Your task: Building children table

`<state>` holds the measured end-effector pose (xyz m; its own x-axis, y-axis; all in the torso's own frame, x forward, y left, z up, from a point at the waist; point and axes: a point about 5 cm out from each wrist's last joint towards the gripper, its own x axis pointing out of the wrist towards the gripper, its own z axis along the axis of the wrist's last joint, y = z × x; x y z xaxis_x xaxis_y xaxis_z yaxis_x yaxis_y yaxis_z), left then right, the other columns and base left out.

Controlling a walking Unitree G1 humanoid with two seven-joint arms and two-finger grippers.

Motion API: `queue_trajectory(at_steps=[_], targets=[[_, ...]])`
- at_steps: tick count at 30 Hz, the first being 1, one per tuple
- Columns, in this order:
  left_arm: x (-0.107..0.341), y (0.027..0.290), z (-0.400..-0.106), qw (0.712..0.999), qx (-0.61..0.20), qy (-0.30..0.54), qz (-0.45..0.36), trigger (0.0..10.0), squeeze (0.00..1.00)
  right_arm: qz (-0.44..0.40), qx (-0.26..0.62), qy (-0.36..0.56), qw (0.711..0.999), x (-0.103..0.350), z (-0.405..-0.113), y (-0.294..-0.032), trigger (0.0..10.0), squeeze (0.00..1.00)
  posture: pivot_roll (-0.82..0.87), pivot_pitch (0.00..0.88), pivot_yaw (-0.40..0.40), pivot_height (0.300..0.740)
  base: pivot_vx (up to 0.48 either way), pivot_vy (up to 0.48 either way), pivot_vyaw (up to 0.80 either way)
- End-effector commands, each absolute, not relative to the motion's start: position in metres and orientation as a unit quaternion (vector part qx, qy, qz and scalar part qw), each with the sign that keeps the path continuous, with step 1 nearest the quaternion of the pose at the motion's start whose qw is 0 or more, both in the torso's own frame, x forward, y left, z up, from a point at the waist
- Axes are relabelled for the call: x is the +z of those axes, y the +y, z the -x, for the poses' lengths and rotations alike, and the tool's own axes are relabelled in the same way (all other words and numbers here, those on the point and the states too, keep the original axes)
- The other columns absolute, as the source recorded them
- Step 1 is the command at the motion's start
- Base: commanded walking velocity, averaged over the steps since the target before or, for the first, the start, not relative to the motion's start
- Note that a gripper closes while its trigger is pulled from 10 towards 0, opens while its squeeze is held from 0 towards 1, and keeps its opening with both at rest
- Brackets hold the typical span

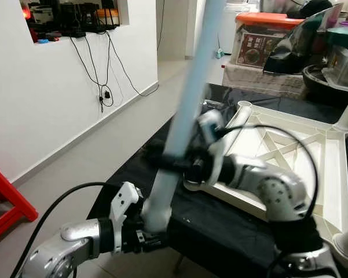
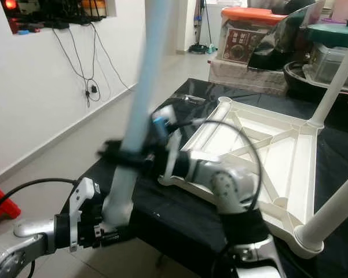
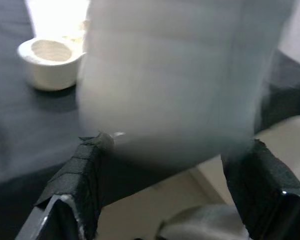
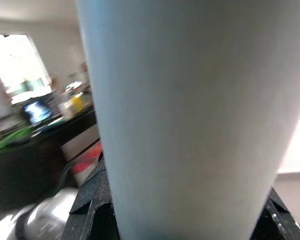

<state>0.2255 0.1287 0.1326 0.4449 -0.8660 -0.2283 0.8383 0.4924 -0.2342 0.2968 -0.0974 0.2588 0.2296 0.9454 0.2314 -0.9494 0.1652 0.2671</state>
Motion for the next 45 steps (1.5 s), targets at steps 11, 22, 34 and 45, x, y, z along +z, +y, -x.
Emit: queue_trajectory(at_steps=[11,22,34,45], targets=[[0.135,0.134,-0.229,0.880,-0.452,0.141,0.039,10.0,0.00,-0.171,0.571,-0.026,0.803,0.258,-0.305,-0.103,0.0,0.00,0.08,0.000,-0.010,0.740,0.000,0.000,0.00],[0.151,0.129,-0.242,0.944,-0.322,0.050,0.046,10.0,1.00,-0.090,0.350,-0.100,0.927,0.261,-0.337,-0.119,0.0,0.00,0.08,0.000,-0.010,0.740,0.000,0.000,0.00],[0.177,0.126,-0.255,0.981,-0.188,-0.032,0.037,10.0,0.00,-0.029,0.131,-0.128,0.983,0.235,-0.328,-0.129,10.0,0.00,0.09,0.000,-0.010,0.740,0.000,0.000,-0.19],[0.176,0.125,-0.256,0.985,-0.169,-0.034,0.033,10.0,0.00,-0.030,0.112,-0.136,0.984,0.232,-0.327,-0.123,10.0,0.00,0.08,0.000,-0.006,0.740,0.000,0.000,-0.77]])
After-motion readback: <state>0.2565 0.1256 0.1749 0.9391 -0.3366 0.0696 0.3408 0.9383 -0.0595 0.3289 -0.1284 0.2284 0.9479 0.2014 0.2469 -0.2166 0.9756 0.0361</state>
